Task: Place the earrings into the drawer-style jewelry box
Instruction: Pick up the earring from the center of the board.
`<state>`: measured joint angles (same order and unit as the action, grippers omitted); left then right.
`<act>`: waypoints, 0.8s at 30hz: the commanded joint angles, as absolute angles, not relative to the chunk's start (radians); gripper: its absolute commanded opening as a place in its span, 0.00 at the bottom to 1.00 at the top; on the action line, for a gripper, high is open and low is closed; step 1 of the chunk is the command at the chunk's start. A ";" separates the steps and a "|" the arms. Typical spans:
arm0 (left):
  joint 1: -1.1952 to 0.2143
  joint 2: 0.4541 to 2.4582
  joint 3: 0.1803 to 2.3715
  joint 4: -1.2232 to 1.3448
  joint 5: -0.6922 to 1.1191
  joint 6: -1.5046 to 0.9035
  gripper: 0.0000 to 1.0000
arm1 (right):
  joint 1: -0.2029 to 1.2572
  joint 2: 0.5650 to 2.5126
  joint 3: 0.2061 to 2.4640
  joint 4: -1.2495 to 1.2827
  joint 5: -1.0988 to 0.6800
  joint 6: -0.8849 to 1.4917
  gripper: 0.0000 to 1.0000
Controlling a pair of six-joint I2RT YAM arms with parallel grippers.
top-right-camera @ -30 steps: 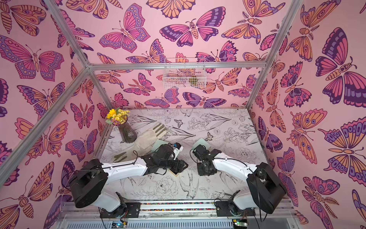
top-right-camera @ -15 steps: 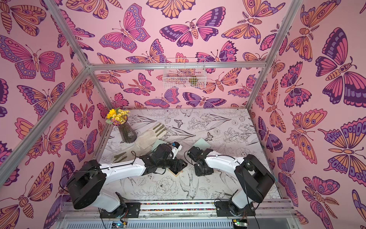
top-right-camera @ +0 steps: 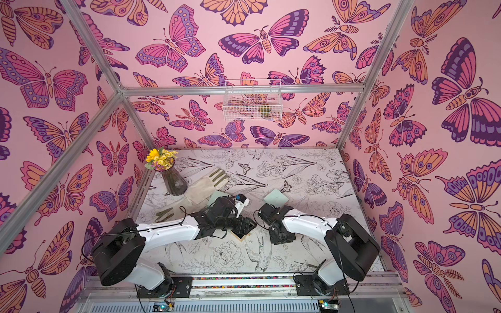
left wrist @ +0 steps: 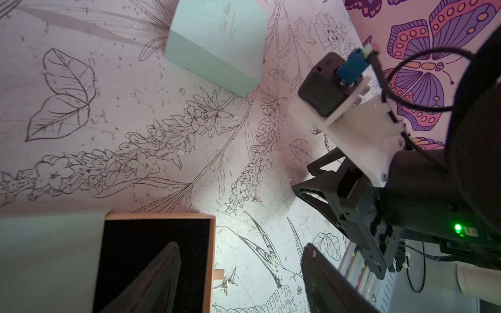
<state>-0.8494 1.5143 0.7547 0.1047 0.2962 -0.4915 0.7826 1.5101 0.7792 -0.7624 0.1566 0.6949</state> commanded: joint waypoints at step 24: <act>-0.882 1.557 0.799 0.092 0.338 -0.459 0.73 | 0.579 1.182 0.613 -0.578 -0.097 0.784 0.29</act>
<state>-0.8612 1.5398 0.7822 0.1043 0.3134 -0.4870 0.6220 1.1831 0.6434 -0.6514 0.0299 0.7383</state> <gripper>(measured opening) 0.729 0.286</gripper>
